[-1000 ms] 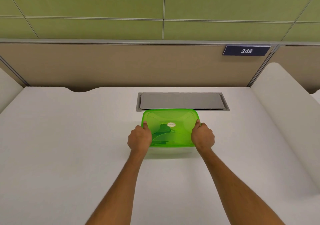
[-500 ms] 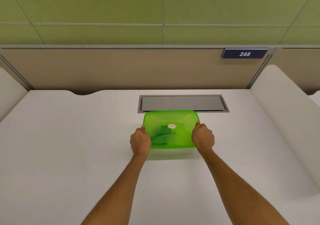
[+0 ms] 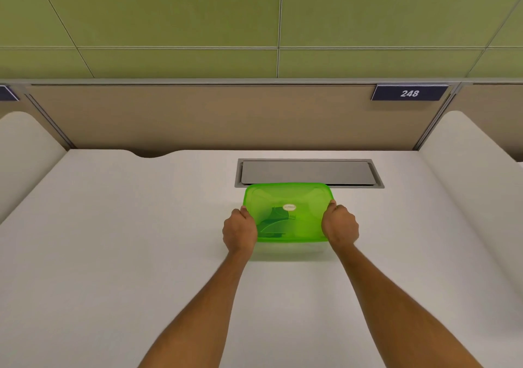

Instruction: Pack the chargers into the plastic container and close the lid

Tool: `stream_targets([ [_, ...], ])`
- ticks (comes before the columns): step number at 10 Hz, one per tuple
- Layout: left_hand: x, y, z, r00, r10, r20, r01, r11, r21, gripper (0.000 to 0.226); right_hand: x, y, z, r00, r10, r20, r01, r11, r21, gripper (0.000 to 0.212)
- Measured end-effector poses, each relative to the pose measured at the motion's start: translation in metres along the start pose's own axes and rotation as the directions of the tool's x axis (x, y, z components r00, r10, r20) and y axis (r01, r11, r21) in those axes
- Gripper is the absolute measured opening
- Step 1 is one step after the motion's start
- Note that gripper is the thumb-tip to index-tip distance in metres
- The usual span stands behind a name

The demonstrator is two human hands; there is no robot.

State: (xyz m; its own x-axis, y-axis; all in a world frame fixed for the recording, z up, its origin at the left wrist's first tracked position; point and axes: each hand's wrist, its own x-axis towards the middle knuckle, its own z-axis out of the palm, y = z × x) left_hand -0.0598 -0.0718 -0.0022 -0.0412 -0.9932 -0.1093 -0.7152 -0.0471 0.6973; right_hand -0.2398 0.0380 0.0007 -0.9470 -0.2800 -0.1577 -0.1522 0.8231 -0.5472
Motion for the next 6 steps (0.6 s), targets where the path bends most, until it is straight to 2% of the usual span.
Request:
stream_targets([
  [2,0.007,0.002,-0.009,0.993,0.073,0.095,-0.090,0.977,0.194,0.043,0.001,0.002,-0.010,0.992,-0.035,0.119,0.042,0.998,-0.057,0.062],
  [3,0.019,0.007,-0.028,0.977,0.181,0.112,-0.207,0.931,0.299,0.042,0.005,-0.005,-0.030,0.987,-0.104,0.123,0.124,0.977,-0.171,0.067],
  [4,0.026,0.018,-0.048,0.941,0.319,0.111,-0.338,0.892,0.299,0.043,0.009,-0.019,-0.050,0.975,-0.207,0.082,0.221,0.945,-0.243,0.063],
  [5,0.047,0.053,-0.085,0.821,0.566,0.068,-0.553,0.761,0.340,0.042,0.017,-0.057,-0.092,0.884,-0.466,0.029,0.438,0.805,-0.400,0.055],
  [6,0.058,0.089,-0.112,0.733,0.678,0.054,-0.644,0.667,0.374,0.049,0.018,-0.088,-0.127,0.808,-0.588,-0.043,0.518,0.743,-0.423,0.051],
])
